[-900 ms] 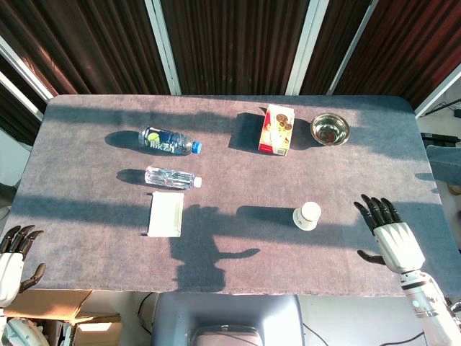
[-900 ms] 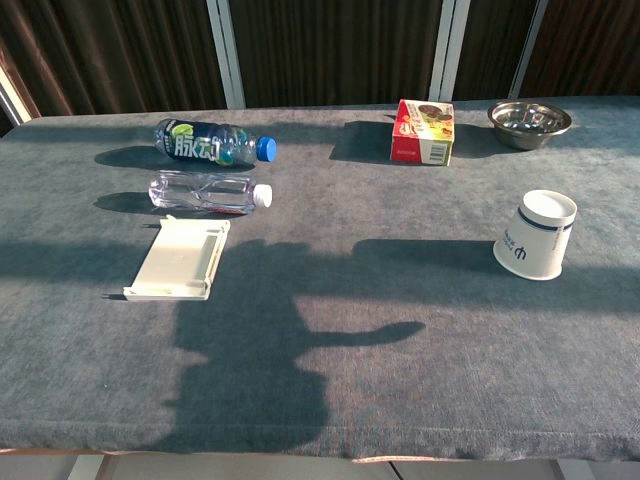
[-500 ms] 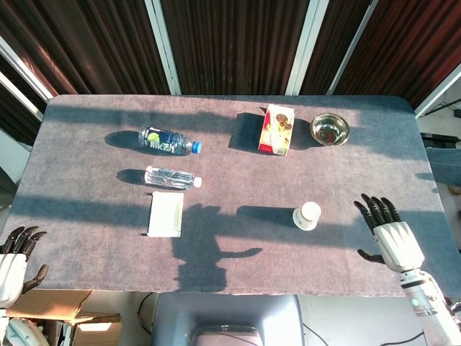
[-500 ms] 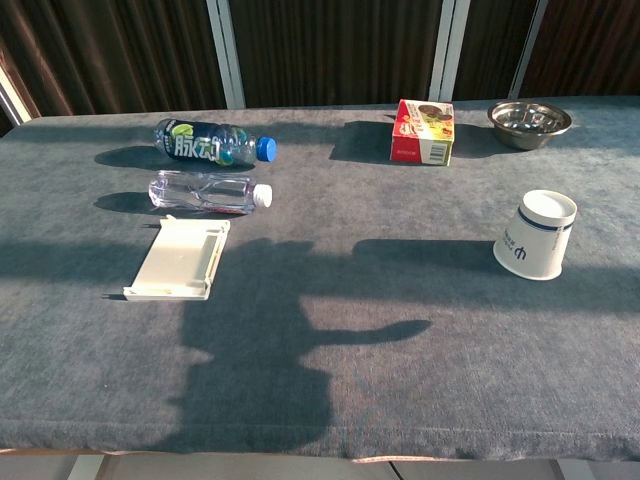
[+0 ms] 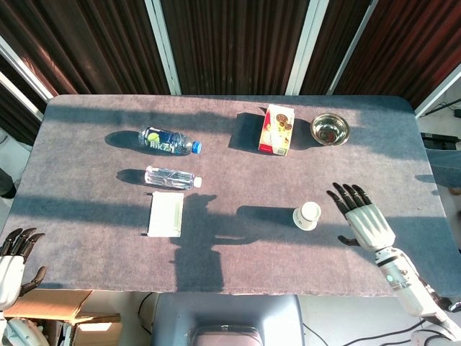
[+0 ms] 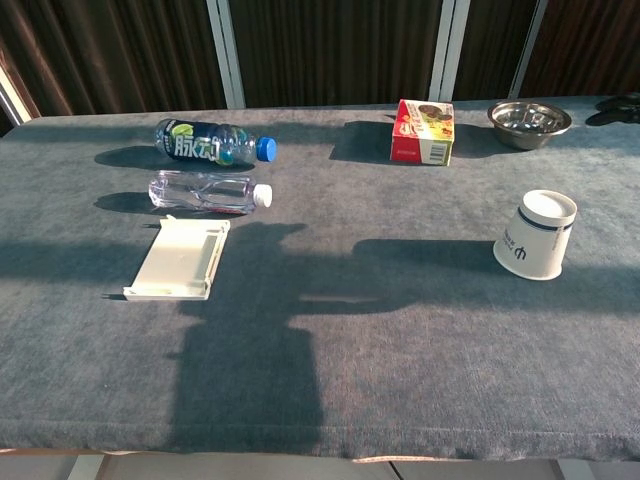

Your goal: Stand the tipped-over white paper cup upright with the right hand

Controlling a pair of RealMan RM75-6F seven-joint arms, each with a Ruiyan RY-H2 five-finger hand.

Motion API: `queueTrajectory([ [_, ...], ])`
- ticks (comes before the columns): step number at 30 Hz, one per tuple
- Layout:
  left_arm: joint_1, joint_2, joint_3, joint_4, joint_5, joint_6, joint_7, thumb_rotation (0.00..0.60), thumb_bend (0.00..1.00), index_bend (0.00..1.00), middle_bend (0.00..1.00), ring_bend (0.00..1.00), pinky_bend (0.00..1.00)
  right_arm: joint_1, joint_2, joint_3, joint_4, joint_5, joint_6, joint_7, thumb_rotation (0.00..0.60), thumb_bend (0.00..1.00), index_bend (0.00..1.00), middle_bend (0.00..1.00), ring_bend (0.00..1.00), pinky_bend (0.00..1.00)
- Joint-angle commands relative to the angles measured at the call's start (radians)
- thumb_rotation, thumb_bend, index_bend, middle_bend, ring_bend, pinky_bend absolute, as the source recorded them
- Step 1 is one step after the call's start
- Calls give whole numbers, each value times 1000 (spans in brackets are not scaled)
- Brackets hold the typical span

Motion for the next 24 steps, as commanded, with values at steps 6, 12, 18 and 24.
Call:
queueTrajectory([
  [6,5,6,-1,-4,-6,3,-5,600,294,236,153,107,405,87,-70,20,56,28,-111,-6,600,276,235,188,151,302],
  [12,6,8,-2,-5,-5,5,-8,600,294,238,154,106,406,120,-124,17,115,31,-139,17,600,356,299,239,224,371],
  [18,5,8,0,-5,-3,0,-9,600,294,239,154,106,406,142,-172,10,172,32,-152,34,600,454,368,296,289,433],
  [24,6,10,-1,-5,-3,2,-17,600,295,239,153,106,406,148,-208,0,219,29,-143,46,600,547,451,359,382,524],
])
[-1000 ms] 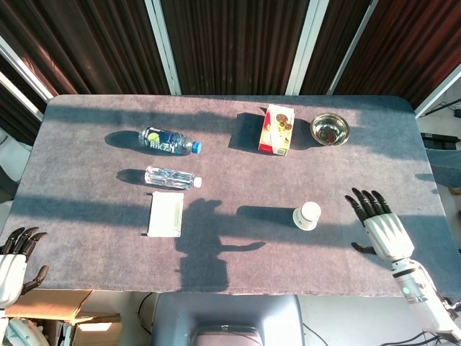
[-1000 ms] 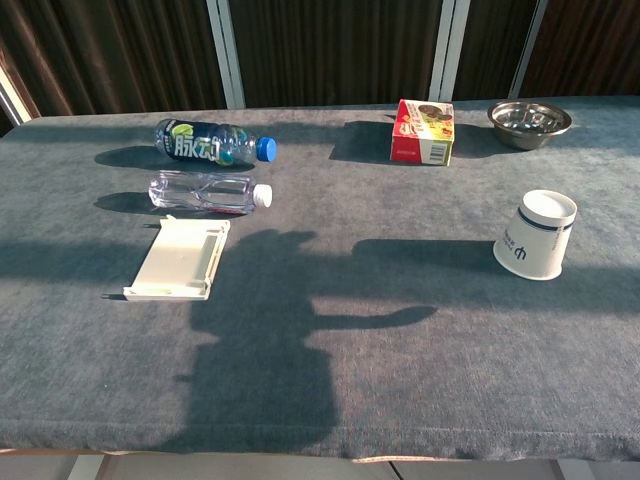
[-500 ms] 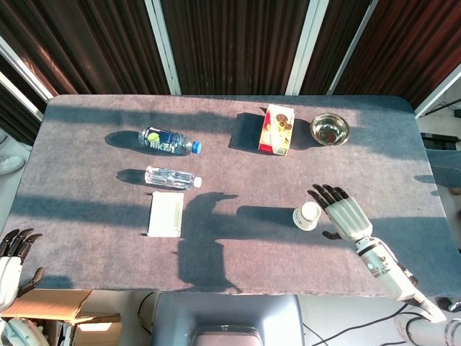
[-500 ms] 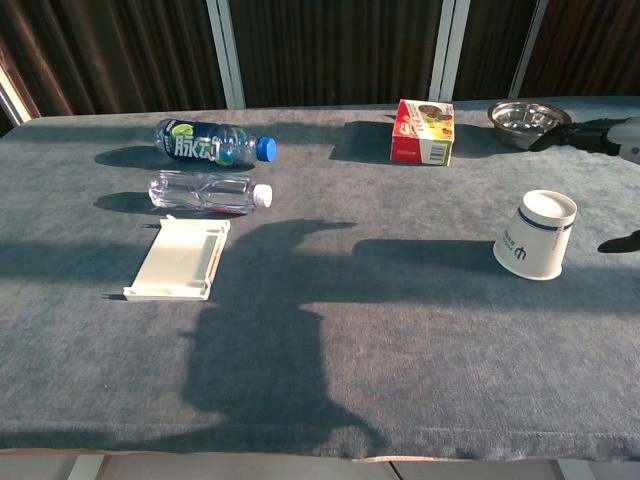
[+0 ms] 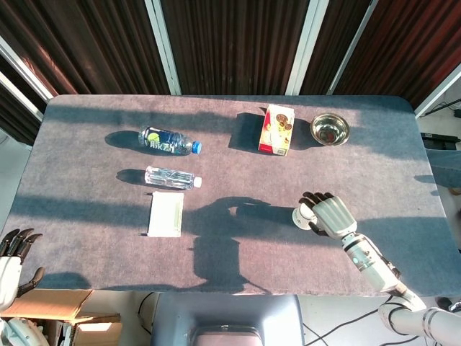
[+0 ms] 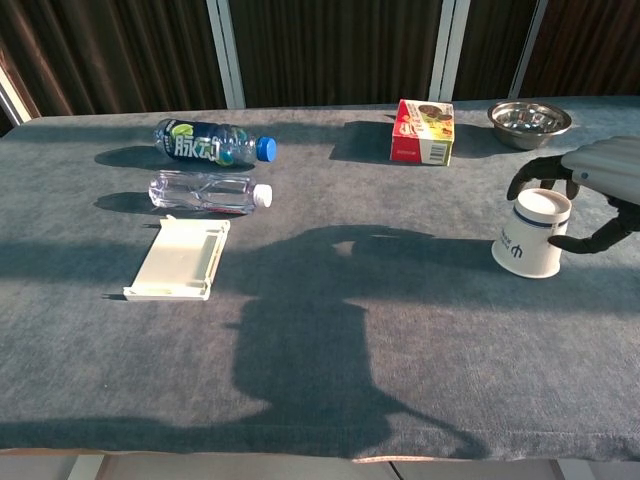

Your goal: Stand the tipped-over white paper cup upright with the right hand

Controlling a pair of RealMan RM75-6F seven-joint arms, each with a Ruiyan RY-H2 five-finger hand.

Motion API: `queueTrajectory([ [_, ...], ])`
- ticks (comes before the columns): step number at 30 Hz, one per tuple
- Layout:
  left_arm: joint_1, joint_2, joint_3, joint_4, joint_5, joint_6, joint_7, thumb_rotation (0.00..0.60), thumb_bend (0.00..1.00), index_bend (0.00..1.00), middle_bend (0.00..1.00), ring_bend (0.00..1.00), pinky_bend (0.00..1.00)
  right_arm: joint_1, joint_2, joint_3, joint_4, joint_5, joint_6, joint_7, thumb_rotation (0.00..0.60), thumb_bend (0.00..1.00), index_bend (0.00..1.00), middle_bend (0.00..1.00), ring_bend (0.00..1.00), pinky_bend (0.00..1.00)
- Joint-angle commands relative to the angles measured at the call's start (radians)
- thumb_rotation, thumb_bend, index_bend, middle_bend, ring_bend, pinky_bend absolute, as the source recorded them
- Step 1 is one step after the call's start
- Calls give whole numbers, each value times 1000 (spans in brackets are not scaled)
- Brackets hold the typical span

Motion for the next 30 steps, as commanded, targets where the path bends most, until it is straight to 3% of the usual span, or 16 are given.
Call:
queueTrajectory([
  [1,1,1,0,0,1,1,-3,600,294,239,153,106,406,1,-15,-5,19,1,8,2,600,569,476,381,408,548],
  [5,1,2,0,0,1,2,-6,600,294,239,153,106,406,-5,-29,-7,38,4,26,-7,600,636,594,462,523,648],
  [11,2,2,0,0,2,2,-6,600,295,239,153,107,406,-21,-45,-8,44,-8,79,14,600,677,670,516,586,694],
  [14,0,1,2,0,3,-2,-2,600,296,239,153,106,405,-39,-89,-30,84,-117,232,249,600,678,670,516,586,694],
  [19,0,1,0,-1,1,-2,-1,600,295,241,154,107,406,-32,-165,-65,230,-192,335,608,600,678,670,516,586,694],
  [24,0,2,0,-1,-2,-5,-4,600,295,242,154,106,406,-3,-202,-116,332,-201,281,940,600,678,656,516,583,694],
  [30,0,4,-1,-1,-3,-4,-9,600,294,249,154,106,406,22,-237,-169,472,-219,214,1060,600,678,574,512,506,634],
])
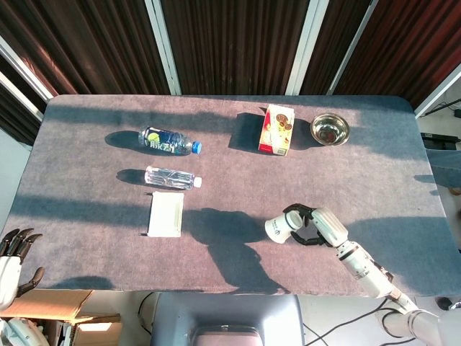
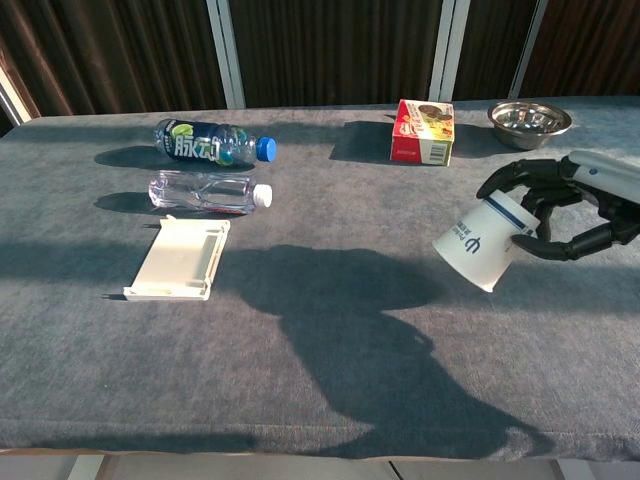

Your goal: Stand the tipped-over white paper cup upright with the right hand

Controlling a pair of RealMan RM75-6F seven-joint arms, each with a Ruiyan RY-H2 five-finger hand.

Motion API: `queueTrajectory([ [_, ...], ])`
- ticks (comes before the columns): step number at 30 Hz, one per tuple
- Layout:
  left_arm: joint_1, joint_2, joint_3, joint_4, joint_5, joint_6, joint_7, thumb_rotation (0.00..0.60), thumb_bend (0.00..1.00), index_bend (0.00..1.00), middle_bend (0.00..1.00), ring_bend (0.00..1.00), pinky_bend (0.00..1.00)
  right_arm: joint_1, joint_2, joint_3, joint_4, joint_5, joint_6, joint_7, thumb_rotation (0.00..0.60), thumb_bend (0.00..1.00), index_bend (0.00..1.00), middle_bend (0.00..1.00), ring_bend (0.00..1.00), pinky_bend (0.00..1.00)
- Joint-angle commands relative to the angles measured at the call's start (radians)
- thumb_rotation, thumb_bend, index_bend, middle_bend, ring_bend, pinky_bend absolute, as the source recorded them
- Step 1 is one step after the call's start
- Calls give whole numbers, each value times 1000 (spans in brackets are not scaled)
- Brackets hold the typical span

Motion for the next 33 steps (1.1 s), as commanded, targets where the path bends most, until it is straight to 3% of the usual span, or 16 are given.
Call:
queueTrajectory([
  [1,0,1,0,0,-2,-1,-1,600,294,249,153,106,406,28,-49,-64,137,-41,-38,118,600,677,556,503,485,615],
  [9,2,3,0,-4,-2,1,-2,600,294,250,154,106,407,33,6,-99,130,-47,-76,8,600,644,409,371,316,457],
  [17,1,2,1,-5,0,-1,1,600,294,250,154,106,407,33,158,-88,-91,13,-169,-310,600,545,165,139,36,209],
  [24,0,1,2,-6,2,-4,4,600,294,250,153,106,407,43,262,-40,-317,93,-236,-598,600,456,142,115,7,179],
  [33,0,2,1,-6,1,-3,3,600,294,250,154,106,407,96,248,27,-431,209,-362,-933,600,356,203,136,74,192],
])
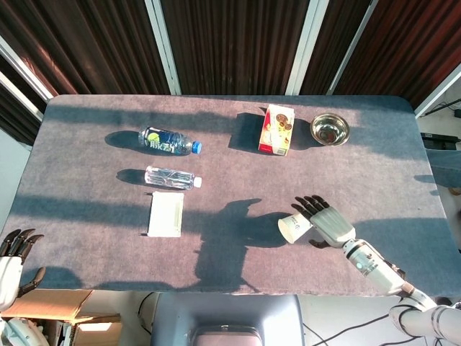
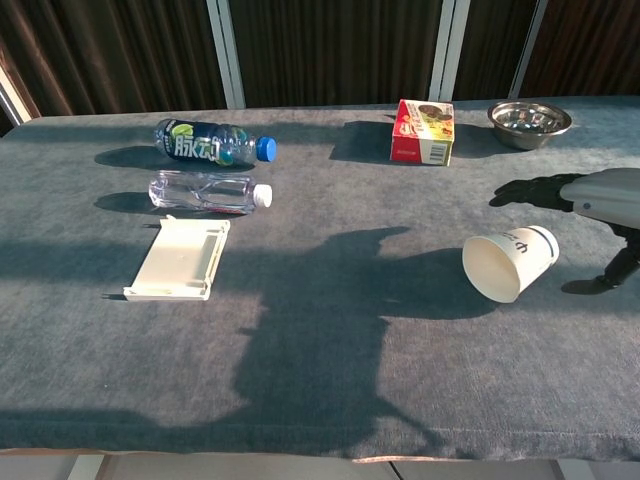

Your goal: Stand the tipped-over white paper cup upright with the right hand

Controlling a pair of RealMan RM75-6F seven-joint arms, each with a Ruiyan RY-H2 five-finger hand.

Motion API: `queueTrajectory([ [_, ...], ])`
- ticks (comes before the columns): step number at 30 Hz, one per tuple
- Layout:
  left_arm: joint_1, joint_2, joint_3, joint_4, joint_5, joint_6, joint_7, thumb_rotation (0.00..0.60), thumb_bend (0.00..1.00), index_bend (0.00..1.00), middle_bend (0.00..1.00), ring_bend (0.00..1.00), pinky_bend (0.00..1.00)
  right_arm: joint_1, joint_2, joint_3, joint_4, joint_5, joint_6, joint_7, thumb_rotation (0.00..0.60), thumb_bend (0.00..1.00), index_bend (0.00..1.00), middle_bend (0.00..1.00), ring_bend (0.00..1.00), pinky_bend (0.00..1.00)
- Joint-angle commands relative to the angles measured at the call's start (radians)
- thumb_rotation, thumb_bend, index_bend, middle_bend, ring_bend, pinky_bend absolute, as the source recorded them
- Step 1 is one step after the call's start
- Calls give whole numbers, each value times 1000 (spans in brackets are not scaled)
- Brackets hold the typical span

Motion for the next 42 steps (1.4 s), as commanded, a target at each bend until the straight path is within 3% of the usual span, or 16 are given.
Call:
queueTrajectory([
  [1,1,1,0,0,1,1,-2,600,294,250,154,106,407,35,-12,45,-59,79,-77,-165,600,348,222,154,93,204],
  [10,5,5,-1,0,4,11,-13,600,295,251,154,106,407,58,-79,74,-63,139,-104,-303,600,335,444,336,287,363],
  [14,7,6,-1,0,5,15,-19,600,295,251,154,107,407,51,-98,74,-48,131,-78,-301,600,334,558,399,382,450],
  [19,6,7,0,1,8,13,-20,600,295,252,154,107,407,32,-119,73,-18,82,-4,-220,600,334,616,442,427,498],
  [23,5,6,1,0,8,10,-17,600,294,252,155,106,407,23,-133,59,24,10,63,-60,600,334,623,447,434,506],
  [26,5,5,2,-1,9,9,-12,600,295,252,154,106,407,22,-154,35,85,-62,123,167,600,334,619,447,434,507],
  [32,3,4,2,-2,7,5,-6,600,294,252,155,106,407,32,-209,-37,247,-156,207,831,600,334,571,447,425,501],
  [34,3,4,2,-2,5,3,-6,600,294,252,155,106,407,42,-220,-62,297,-176,211,992,600,334,537,447,399,473],
  [36,3,4,1,-2,4,3,-6,600,294,253,154,106,407,48,-239,-84,365,-196,222,1112,600,334,519,445,383,453],
  [42,3,5,0,-2,1,2,-8,600,295,253,155,107,407,41,-284,-118,504,-218,260,1271,600,334,508,440,375,445],
])
